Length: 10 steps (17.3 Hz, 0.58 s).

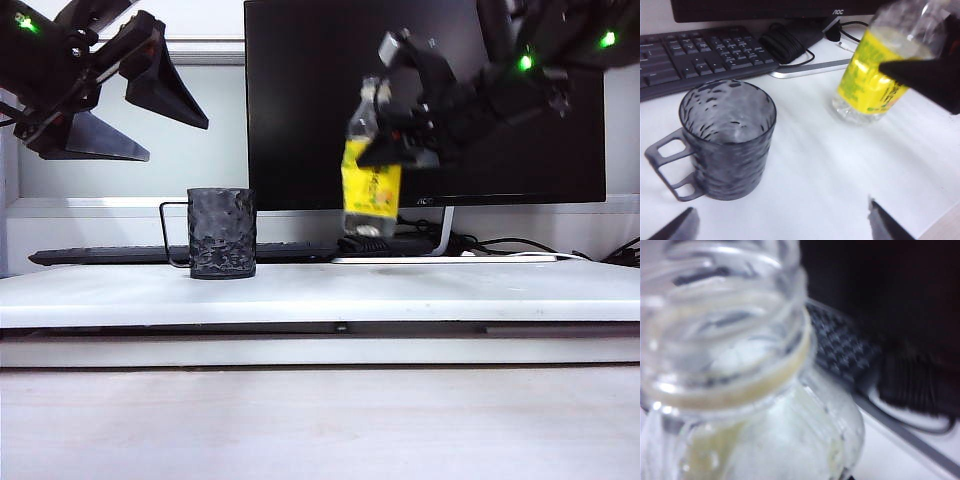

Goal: Carefully pick up the bottle and pour some water from the bottle into the cup.

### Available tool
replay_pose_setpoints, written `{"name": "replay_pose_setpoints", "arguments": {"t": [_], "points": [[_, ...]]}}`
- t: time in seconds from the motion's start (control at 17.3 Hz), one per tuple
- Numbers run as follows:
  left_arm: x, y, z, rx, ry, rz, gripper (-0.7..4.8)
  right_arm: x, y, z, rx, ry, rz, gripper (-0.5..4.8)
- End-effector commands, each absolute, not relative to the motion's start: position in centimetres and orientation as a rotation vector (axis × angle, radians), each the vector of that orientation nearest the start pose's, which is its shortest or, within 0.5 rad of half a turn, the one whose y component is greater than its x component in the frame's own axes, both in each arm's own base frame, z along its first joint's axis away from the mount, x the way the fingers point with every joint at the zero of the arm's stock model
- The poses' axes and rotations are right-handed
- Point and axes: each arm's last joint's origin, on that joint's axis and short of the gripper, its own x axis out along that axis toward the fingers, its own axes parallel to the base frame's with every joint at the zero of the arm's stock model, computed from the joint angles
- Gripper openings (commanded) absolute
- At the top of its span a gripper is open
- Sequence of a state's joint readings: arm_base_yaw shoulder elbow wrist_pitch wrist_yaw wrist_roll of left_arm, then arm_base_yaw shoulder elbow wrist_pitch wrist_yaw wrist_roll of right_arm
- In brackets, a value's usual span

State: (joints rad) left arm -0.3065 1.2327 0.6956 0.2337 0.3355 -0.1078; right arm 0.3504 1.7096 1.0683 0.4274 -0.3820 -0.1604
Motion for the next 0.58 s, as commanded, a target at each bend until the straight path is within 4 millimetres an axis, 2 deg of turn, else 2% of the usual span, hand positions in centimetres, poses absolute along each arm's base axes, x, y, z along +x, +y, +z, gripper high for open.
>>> {"name": "replay_pose_setpoints", "arguments": {"t": [0.06,0.29,0.58], "points": [[24.9,-8.9,25.3,-0.104,0.325,-0.619,4.79,35.2,15.8,27.7,-0.224,0.048,0.726,1.98],[25.1,-8.7,25.6,-0.083,0.281,-0.560,4.79,34.9,18.0,30.1,-0.390,0.000,0.681,1.98],[25.3,-8.8,26.1,-0.072,0.220,-0.565,4.79,35.0,18.2,30.3,-0.488,-0.027,0.634,1.98]]}}
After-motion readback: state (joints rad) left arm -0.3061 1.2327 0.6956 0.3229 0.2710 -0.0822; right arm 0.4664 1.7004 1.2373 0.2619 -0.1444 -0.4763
